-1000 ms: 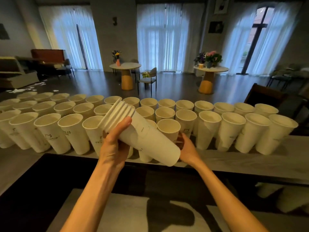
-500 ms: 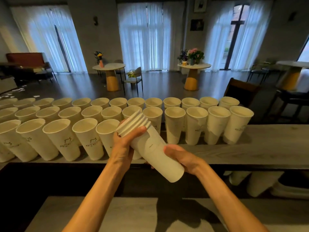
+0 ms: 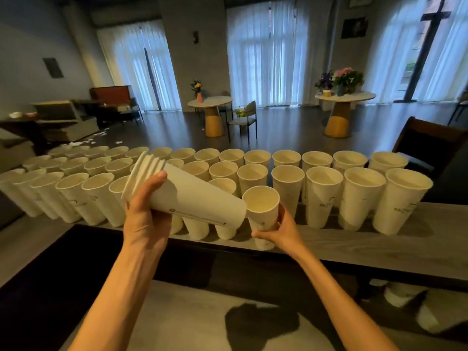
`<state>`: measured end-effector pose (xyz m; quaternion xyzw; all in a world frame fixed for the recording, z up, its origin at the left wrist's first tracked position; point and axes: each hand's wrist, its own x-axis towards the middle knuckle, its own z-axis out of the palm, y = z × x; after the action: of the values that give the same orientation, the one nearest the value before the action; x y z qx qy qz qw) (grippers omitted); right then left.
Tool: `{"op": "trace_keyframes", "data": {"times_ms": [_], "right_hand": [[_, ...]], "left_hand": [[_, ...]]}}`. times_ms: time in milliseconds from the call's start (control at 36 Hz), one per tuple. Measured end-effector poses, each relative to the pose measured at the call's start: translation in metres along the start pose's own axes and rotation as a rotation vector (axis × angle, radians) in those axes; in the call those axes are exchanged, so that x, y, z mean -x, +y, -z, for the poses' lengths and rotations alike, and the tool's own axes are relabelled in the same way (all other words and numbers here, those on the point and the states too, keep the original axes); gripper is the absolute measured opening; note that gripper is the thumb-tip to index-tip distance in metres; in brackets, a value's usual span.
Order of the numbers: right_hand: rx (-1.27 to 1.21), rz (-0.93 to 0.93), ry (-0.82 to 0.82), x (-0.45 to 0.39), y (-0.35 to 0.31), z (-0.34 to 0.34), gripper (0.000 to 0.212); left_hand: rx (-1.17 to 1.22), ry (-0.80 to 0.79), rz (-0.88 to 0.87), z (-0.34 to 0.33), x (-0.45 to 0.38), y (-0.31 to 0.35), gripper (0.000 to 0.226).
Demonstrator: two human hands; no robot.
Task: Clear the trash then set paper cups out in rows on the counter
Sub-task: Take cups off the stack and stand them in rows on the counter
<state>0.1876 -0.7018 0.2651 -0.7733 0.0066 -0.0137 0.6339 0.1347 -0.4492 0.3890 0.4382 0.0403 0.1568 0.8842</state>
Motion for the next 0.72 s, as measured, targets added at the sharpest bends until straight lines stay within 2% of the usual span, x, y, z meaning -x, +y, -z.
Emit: {"op": "trace_keyframes", "data": {"times_ms": [111,222,306,417,500,528,583,639,722], "right_hand": [[0.005,-0.032,0.044,-0.015,0.005,-0.013,0.107],[-0.017,-0.033,0.036,-0.017,0.005,-0.021,0.102],[0.069,-0.023,0.026,-0.010,0.006,-0.018,0.094],[0.089,-0.154,0.094,0.015,0.015,0.003,0.075],[0.061,-0.172,0.175,0.040,-0.001,0.026,0.051],[0.007,-0.180,0.130,0.050,-0.012,0.031,0.049],[-0.256,-0.246,-0.103,0.067,-0.032,0.036,0.048],[-0.499,-0.278,-0.304,0.078,-0.041,0.037,0.066],[-0.474,-0.191,-0.471,0.086,-0.042,0.040,0.078]], "left_hand": [[-0.034,-0.018,0.003,0.003,0.010,0.000,0.070],[-0.043,-0.049,0.057,0.003,0.017,-0.008,0.085],[-0.059,-0.092,0.125,-0.001,0.019,-0.019,0.086],[-0.075,-0.208,0.240,-0.008,0.024,-0.032,0.078],[-0.056,-0.283,0.346,-0.020,0.029,-0.048,0.086],[-0.052,-0.307,0.378,-0.025,0.030,-0.054,0.087],[-0.061,-0.358,0.429,-0.035,0.034,-0.064,0.090],[-0.074,-0.414,0.446,-0.044,0.035,-0.072,0.091],[-0.067,-0.468,0.443,-0.049,0.032,-0.078,0.084]]}}
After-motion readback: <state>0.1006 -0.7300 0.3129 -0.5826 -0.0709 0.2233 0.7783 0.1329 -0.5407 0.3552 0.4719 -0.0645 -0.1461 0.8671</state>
